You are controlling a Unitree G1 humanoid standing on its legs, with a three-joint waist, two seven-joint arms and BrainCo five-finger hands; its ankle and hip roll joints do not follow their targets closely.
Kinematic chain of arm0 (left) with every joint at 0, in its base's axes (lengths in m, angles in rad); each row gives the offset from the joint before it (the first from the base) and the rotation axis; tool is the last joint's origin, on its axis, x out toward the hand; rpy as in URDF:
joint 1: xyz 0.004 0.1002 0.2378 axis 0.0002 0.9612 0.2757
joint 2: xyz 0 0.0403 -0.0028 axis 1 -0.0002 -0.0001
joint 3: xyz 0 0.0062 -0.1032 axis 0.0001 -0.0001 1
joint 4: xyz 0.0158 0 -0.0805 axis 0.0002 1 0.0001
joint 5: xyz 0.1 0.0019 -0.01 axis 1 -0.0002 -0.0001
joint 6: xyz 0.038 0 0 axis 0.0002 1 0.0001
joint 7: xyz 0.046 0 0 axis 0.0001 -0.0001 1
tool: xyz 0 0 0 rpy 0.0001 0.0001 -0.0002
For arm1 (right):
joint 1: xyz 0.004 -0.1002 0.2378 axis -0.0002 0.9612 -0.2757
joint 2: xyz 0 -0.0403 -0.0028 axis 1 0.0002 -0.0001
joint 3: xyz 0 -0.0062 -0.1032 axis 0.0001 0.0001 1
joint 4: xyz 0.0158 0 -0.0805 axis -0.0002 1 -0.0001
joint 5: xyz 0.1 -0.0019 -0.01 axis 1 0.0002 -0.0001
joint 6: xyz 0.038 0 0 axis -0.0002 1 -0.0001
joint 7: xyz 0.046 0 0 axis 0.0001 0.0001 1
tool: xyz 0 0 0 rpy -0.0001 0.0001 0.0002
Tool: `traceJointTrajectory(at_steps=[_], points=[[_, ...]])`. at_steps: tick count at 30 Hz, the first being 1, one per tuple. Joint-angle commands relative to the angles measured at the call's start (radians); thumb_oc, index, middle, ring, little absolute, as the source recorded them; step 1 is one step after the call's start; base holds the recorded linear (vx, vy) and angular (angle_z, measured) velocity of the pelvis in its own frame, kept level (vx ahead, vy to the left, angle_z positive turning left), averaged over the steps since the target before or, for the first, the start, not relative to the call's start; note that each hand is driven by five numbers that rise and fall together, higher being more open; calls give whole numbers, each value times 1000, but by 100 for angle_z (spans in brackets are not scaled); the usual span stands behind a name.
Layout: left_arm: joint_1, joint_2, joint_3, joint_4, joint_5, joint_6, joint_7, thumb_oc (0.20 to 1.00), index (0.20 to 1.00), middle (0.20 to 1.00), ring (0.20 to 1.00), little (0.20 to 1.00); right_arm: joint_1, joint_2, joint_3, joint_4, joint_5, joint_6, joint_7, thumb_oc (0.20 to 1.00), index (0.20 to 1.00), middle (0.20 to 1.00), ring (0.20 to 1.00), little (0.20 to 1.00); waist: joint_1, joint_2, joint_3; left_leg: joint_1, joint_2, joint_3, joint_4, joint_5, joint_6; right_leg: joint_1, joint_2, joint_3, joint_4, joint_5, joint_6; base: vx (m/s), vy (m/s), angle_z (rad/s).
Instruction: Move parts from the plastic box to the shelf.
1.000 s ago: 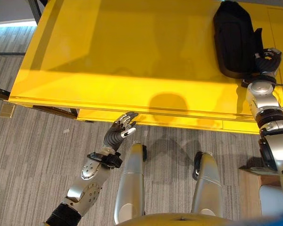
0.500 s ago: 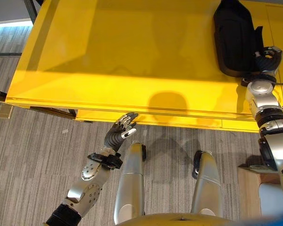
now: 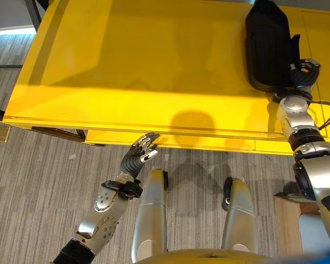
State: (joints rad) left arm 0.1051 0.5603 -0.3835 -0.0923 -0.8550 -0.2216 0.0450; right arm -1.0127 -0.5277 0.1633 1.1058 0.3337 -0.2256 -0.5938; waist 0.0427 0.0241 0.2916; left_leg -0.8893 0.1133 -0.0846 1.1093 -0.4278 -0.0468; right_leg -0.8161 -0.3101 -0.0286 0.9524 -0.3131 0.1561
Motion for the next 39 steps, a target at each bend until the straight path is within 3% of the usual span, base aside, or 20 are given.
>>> traceJointTrajectory(at_steps=[1,22,37,38,39], points=[[-27,-10,5,-30,-23,-56,-5,1000,1000,1000,1000,1000,87,52,-30,50,60,14,11,200,200,200,200,200,30,5,3,-40,-16,-20,15,5,8,-42,50,-8,142,-72,-98,0,0,0],[-12,-34,33,-20,-8,-66,-13,1000,1000,1000,1000,1000,299,27,-93,-137,-111,27,-42,200,200,200,200,200,9,1,-6,-56,-13,-19,13,10,8,-56,53,-7,137,-68,-94,0,0,0],[-7,-40,44,-18,-2,-73,-11,1000,1000,1000,1000,1000,318,25,-127,-164,-104,16,-53,200,200,200,200,200,9,-1,-12,-65,-11,-21,10,12,10,-67,54,-5,136,-67,-93,0,0,0],[-5,-37,48,-22,-3,-75,-9,1000,1000,1000,1000,1000,317,21,-135,-208,-118,9,-70,1000,1000,1000,1000,1000,9,-1,-13,-70,-12,-20,7,16,11,-72,53,-6,136,-64,-92,0,0,0],[-1,-37,50,-19,-1,-76,-9,1000,1000,1000,1000,1000,323,14,-144,-234,-134,8,-81,1000,1000,1000,1000,1000,10,-2,-15,-74,-12,-20,8,16,11,-74,51,-5,138,-66,-91,0,0,0]])
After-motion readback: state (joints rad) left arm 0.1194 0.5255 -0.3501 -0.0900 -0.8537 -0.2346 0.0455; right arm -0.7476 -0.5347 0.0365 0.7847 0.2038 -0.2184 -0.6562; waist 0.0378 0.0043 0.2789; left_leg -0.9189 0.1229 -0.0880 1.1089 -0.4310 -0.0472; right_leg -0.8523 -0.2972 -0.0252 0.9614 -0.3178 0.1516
